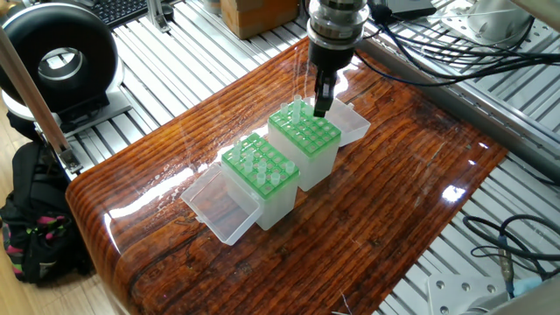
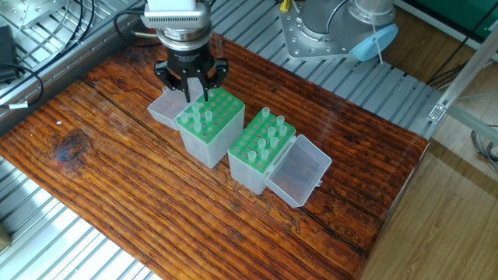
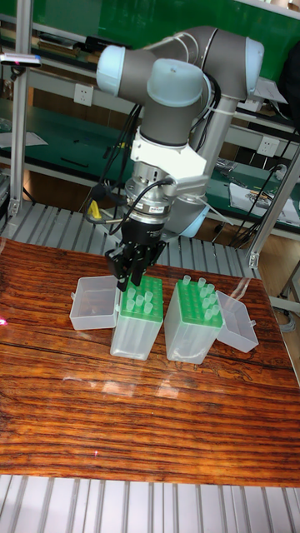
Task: Transfer all large pipette tips from one holder to another
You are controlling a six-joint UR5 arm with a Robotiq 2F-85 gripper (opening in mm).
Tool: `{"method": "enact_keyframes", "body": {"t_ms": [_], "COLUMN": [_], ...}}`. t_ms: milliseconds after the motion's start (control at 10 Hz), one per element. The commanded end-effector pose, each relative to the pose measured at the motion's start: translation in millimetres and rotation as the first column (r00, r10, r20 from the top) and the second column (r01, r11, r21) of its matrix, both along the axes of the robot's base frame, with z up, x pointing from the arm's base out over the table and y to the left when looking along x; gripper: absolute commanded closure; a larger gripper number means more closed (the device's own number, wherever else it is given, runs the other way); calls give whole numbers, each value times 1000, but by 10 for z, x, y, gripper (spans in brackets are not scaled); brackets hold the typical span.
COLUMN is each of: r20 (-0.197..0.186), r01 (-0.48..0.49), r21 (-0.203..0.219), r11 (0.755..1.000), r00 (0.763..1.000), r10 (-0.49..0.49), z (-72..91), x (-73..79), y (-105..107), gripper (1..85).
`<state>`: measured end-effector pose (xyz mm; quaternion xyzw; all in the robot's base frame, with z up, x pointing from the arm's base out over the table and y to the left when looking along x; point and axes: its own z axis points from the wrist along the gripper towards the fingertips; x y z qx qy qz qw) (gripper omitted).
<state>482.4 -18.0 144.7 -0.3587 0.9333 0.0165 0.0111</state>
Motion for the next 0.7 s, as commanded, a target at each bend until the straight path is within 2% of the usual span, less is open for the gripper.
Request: {"method": "enact_keyframes", "body": {"t_ms": [0,600], "r20": [-2,14], "r01": [12,17], "r21": [20,-3], "r11": [1000,1000], "r00": [1000,1000], "r10": [-12,-17], "z": [21,-43], "x": [26,85], "y": [92,78], "gripper": [490,490]}}
